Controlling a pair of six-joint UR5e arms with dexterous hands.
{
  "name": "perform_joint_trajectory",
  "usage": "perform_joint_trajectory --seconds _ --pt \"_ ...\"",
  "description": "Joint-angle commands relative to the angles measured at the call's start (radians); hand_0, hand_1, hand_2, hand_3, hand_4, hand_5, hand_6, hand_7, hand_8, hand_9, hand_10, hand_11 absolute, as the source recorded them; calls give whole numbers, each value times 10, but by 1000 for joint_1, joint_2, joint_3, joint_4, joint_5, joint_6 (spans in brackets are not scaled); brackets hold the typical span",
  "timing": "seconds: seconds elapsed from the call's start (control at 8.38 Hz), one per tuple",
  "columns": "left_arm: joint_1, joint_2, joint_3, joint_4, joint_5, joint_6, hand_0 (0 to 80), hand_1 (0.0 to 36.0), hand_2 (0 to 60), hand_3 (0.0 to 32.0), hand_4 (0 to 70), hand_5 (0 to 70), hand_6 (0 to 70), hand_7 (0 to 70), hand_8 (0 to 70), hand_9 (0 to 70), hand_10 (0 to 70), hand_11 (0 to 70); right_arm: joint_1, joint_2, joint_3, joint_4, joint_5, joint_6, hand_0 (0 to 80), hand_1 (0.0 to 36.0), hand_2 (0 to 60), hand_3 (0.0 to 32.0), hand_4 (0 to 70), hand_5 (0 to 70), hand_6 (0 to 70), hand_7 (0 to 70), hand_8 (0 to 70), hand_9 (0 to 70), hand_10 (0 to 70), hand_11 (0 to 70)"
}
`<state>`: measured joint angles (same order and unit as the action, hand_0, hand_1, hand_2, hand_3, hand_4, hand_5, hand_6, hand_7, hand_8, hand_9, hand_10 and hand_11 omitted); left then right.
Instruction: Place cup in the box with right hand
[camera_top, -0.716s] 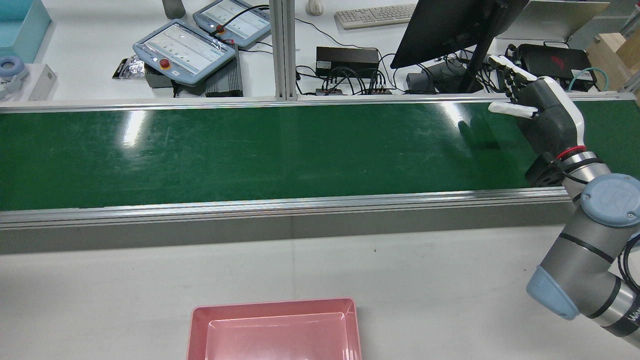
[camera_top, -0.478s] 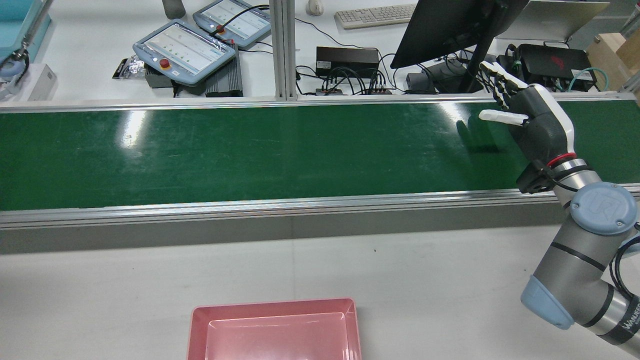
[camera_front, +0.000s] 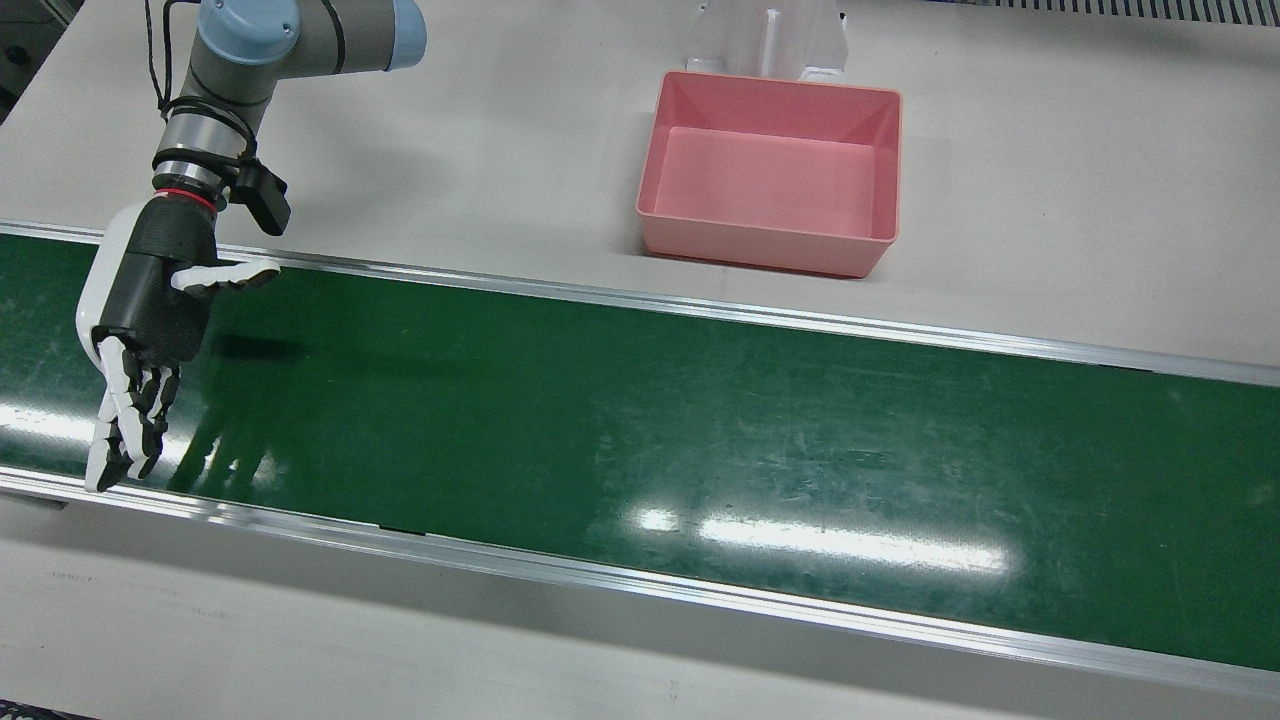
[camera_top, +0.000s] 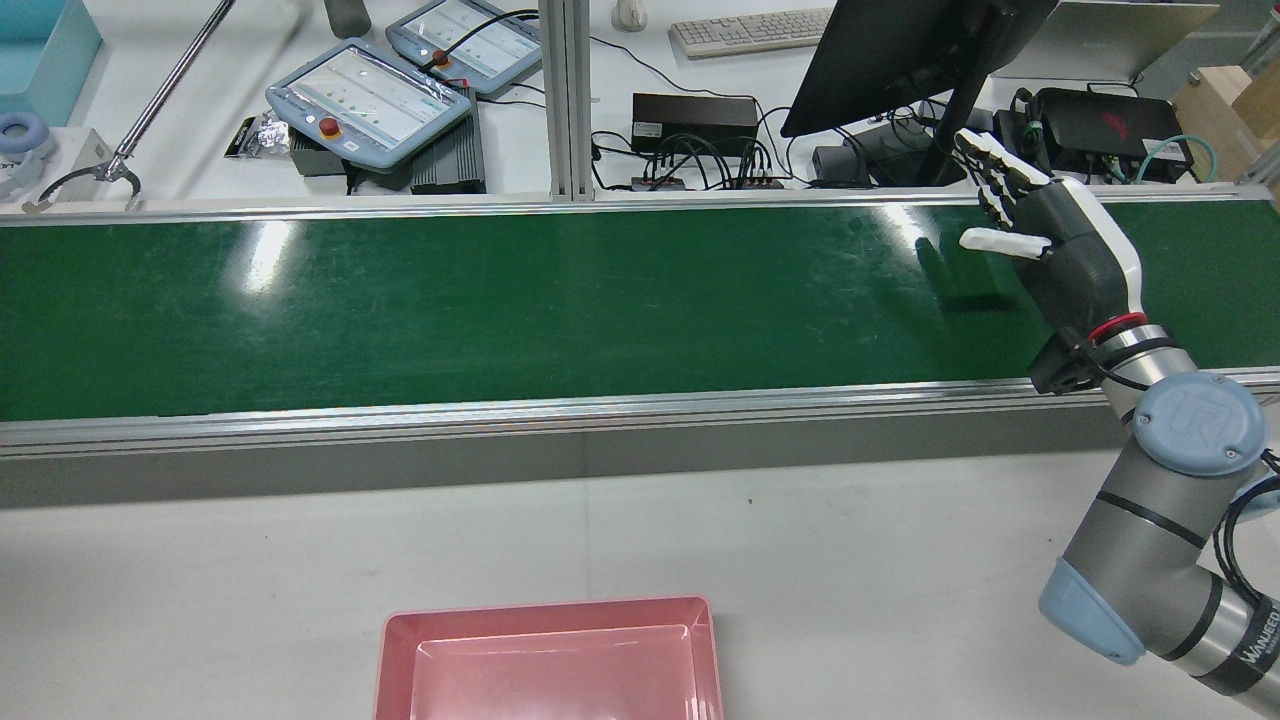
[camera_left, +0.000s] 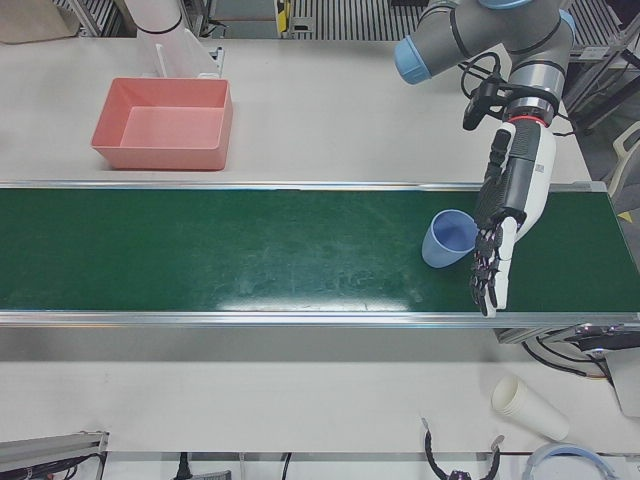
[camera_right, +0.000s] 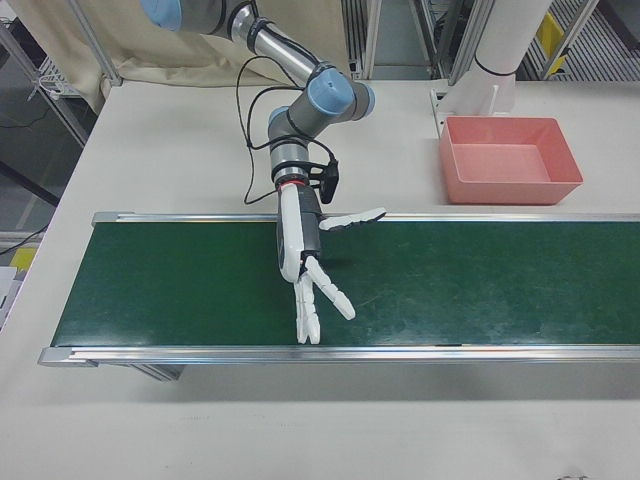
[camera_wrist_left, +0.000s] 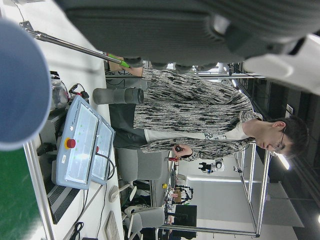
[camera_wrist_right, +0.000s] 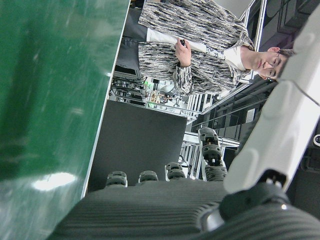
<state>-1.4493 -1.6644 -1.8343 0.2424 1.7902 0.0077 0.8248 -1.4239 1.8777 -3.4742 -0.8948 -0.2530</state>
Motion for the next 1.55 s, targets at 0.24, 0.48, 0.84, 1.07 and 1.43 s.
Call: perform_joint_trajectory --seconds 0.24,0.48,0.84,1.07,1.43 --pt "1 0 0 1 0 0 0 0 0 0 0 0 0 0 0 0 0 0 25 -16 9 0 -4 0 465 112 0 6 0 40 20 71 3 0 8 25" --pt "0 0 0 1 0 0 0 0 0 0 0 0 0 0 0 0 0 0 13 -16 3 1 -4 -3 465 109 0 0 0 39 21 68 5 0 6 22" --pt "1 0 0 0 0 0 0 0 0 0 0 0 0 0 0 0 0 0 -6 -18 -9 1 -3 -14 459 103 0 0 0 38 22 69 7 0 11 29" --pt "0 0 0 0 0 0 0 0 0 0 0 0 0 0 0 0 0 0 -9 -18 -8 1 -3 -14 454 96 0 0 0 37 23 64 8 0 15 34" --pt "0 0 0 0 0 0 0 0 0 0 0 0 0 0 0 0 0 0 -12 -18 -17 1 -3 -20 453 95 0 0 0 37 24 63 8 0 15 34"
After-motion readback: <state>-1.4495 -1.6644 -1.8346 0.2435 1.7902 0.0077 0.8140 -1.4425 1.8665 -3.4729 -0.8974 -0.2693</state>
